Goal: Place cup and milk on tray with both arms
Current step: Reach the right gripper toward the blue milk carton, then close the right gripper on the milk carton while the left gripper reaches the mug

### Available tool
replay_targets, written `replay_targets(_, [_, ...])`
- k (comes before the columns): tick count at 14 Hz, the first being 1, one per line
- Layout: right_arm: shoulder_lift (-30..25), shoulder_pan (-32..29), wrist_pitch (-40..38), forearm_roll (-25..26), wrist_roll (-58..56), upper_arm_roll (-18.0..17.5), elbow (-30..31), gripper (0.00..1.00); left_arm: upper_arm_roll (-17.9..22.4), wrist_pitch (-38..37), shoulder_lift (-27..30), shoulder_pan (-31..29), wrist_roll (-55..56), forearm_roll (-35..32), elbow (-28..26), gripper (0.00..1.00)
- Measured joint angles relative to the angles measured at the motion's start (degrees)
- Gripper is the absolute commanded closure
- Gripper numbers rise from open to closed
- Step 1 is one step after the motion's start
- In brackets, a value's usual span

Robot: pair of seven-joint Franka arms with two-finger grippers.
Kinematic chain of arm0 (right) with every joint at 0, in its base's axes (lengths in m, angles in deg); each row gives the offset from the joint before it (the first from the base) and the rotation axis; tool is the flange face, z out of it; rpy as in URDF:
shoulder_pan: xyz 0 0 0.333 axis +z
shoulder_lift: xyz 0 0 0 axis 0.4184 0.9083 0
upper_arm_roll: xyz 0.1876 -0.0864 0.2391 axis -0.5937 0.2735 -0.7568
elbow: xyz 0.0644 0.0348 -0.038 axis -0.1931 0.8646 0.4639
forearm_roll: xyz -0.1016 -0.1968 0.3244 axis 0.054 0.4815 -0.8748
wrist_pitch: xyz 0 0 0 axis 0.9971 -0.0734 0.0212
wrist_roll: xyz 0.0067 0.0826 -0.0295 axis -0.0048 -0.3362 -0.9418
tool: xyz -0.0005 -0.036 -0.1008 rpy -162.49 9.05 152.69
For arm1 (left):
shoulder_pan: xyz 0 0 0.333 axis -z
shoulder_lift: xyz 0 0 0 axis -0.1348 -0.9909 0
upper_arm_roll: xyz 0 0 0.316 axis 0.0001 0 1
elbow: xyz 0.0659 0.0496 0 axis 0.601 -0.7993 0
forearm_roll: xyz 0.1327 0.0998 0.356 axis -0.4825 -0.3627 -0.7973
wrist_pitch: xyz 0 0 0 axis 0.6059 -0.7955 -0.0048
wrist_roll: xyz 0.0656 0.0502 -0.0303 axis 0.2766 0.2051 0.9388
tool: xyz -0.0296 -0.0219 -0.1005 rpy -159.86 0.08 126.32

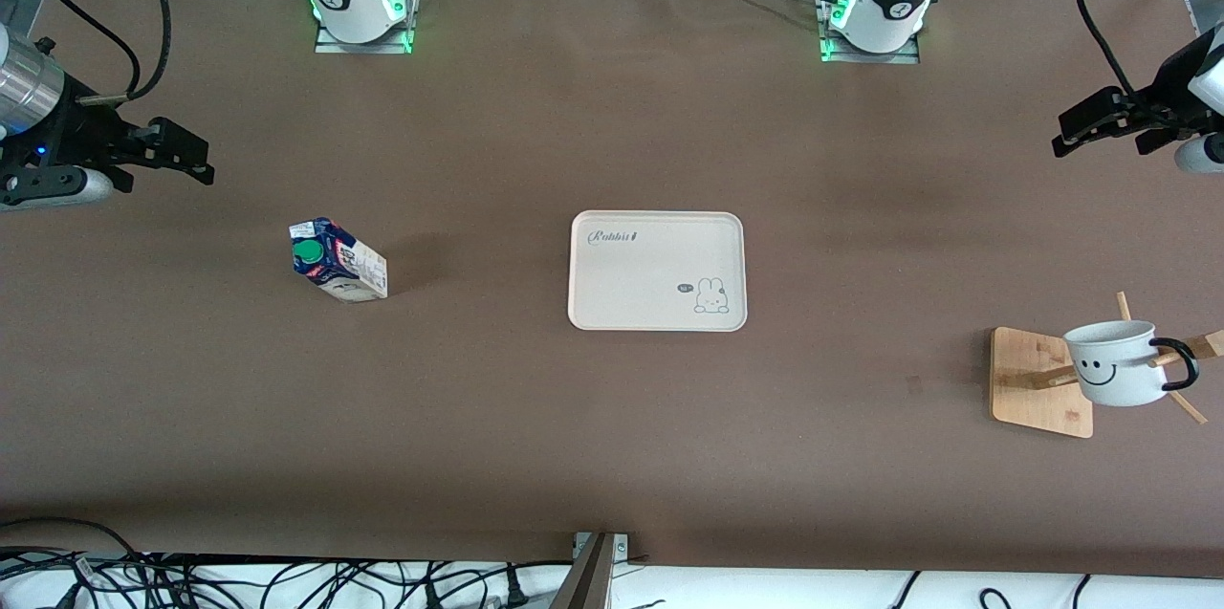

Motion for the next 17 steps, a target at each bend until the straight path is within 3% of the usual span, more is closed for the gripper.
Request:
replay_targets(11, [0.7,0.2,3.3,-0.6,-0.1,-0.1,0.0,0.0,-0.1,1.3,-2.8,-0.4,0.0,0.0,1.1,0.0])
replay_targets(17, [11.1,3.3,5.7,-0.6,-0.1,-0.6,0.9,0.0,-0.1,1.4,-3.3,-0.6,0.0,0.0,1.6,0.0])
